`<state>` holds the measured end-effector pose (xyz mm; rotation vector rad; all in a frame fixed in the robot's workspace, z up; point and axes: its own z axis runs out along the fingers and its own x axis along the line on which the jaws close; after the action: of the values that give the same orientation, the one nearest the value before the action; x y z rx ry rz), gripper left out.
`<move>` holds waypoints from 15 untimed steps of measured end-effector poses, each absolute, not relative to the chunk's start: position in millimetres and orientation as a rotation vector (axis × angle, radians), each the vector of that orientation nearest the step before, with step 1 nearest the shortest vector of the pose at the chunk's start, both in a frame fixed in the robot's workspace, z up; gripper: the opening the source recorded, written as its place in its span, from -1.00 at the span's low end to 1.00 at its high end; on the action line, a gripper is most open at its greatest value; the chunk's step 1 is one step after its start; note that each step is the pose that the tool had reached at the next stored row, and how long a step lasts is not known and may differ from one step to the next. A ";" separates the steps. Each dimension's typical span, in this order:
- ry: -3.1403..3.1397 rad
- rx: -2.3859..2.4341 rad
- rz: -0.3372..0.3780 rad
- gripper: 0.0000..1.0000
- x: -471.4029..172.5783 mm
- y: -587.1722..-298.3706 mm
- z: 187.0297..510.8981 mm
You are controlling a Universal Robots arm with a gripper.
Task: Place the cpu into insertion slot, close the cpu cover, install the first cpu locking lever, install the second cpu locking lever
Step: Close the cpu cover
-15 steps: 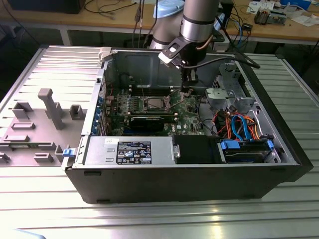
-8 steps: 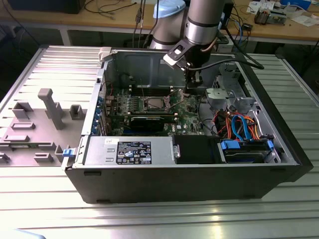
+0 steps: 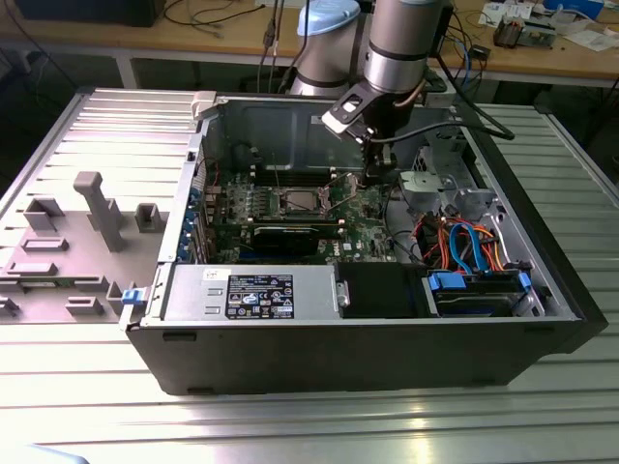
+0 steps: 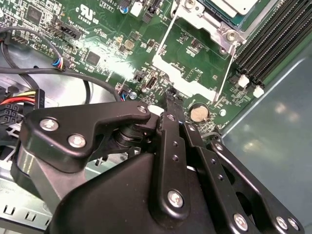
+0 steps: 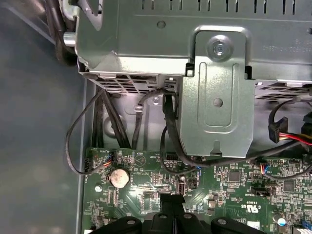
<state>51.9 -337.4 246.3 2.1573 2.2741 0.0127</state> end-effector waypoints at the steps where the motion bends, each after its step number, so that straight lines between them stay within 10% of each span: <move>1: 2.274 2.157 0.013 -0.79 51.7 -337.4 243.9; 15: 2.277 2.160 0.017 -0.79 36.7 -337.4 250.0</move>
<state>36.7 -337.4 250.0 2.1597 2.2767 0.0174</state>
